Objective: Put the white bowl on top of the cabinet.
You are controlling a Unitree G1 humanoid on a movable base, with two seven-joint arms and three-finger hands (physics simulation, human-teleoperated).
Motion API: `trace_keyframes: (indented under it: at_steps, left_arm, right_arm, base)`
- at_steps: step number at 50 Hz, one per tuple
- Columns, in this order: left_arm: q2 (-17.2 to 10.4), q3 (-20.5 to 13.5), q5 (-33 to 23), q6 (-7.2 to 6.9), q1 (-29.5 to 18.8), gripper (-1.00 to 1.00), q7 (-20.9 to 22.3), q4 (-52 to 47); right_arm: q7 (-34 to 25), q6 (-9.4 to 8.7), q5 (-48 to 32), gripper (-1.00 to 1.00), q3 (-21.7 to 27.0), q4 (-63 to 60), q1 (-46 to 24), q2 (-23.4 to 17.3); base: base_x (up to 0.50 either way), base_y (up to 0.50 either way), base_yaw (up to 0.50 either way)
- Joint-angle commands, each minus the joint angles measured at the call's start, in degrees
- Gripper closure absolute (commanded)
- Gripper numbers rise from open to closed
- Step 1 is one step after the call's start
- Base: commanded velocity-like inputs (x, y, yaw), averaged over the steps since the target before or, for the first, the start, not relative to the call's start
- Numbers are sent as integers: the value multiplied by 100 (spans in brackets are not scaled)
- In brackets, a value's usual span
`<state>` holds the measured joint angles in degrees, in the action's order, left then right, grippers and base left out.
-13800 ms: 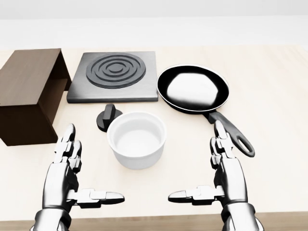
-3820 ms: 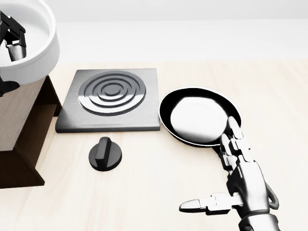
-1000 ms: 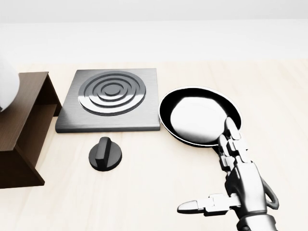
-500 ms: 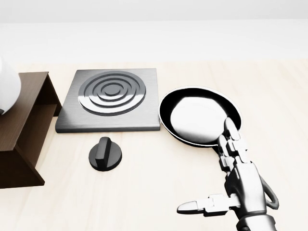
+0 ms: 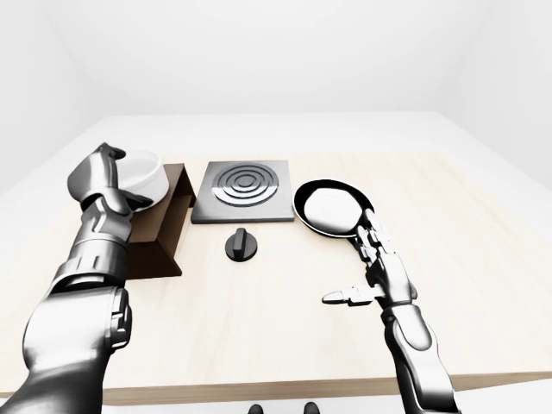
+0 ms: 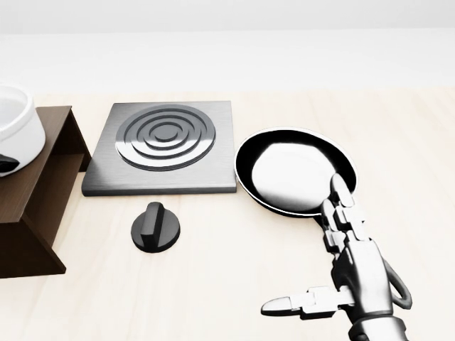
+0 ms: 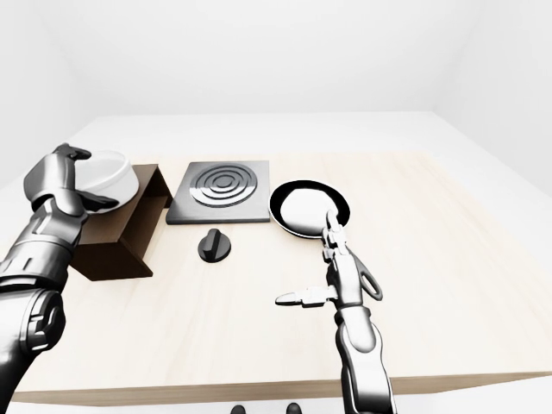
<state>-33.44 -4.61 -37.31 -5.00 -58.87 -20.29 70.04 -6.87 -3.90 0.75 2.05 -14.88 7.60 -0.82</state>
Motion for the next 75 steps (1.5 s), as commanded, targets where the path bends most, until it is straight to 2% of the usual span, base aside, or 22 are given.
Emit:
trace_keyframes:
  at_steps: [1, 27, 32, 33, 34, 36, 39, 40, 41, 43, 45, 46, 50, 53, 55, 63, 75]
  left_arm:
    - [-32, -80, -185, 0, -25, -100, -102, -51]
    - [-39, -89, -228, 0, -8, -100, -58, -100]
    - [-5, -57, -407, 0, 363, -100, 261, -1006]
    - [4, -59, -497, 0, 589, -100, 488, -1562]
    - [18, -84, -548, 0, 649, -100, 550, -1695]
    - [66, -86, -936, 0, 1316, -100, 1229, -3225]
    - [216, -242, -1545, 0, 1867, -100, 1892, -4543]
    - [251, -291, -1632, 0, 1889, -100, 1948, -4599]
    - [307, -270, -1987, 0, 2257, -100, 2370, -5507]
    - [444, -364, -2495, 0, 2523, -100, 2801, -6145]
    - [594, -507, -2791, 0, 2673, -100, 3036, -6580]
    - [656, -534, -3022, 0, 2836, -100, 3291, -6999]
    - [886, -706, -3499, 0, 3038, -100, 3700, -7672]
    - [927, -748, -3557, 0, 3036, -100, 3727, -7683]
    - [1110, -758, -3709, 0, 3256, -100, 3987, -8319]
    - [1648, -760, -3987, 0, 3615, -100, 4155, -9447]
    - [2527, -284, -4485, 0, 4062, -100, 4336, -10992]
  right_arm:
    - [-2, -9, 2, -100, -4, -26, 14, 1]
    - [0, -5, -7, -100, -22, -40, 27, 5]
    - [11, 10, -17, -100, -24, 6, 3, 5]
    - [12, 9, -14, -100, -19, 1, 3, 3]
    - [12, 9, -14, -100, -19, 1, 3, 3]
    - [19, 17, -17, -100, -21, 39, -20, 6]
    - [24, 42, -35, -100, -43, 53, -7, 8]
    - [25, 43, -35, -100, -44, 53, -7, 8]
    - [20, 33, -31, -100, -45, 34, 5, 6]
    - [19, 34, -34, -100, -48, 12, 21, 6]
    - [13, 28, -29, -100, -49, -11, 36, 6]
    - [12, 24, -25, -100, -44, -25, 41, 5]
    - [3, 14, -16, -100, -39, -59, 60, 6]
    - [2, 13, -17, -100, -38, -60, 60, 6]
    - [10, 3, -17, -100, -30, -78, 55, 7]
    - [45, 39, -52, -100, -52, 36, -9, 8]
    - [36, 19, -24, -100, -21, 36, -32, 0]
  base:
    - [0, 0, 0]
    - [0, 0, 0]
    - [0, 0, 0]
    - [0, 0, 0]
    - [0, 0, 0]
    - [0, 0, 0]
    - [0, 0, 0]
    - [0, 0, 0]
    - [0, 0, 0]
    - [0, 0, 0]
    - [0, 0, 0]
    - [0, 0, 0]
    - [0, 0, 0]
    - [0, 0, 0]
    - [0, 0, 0]
    - [0, 0, 0]
    - [0, 0, 0]
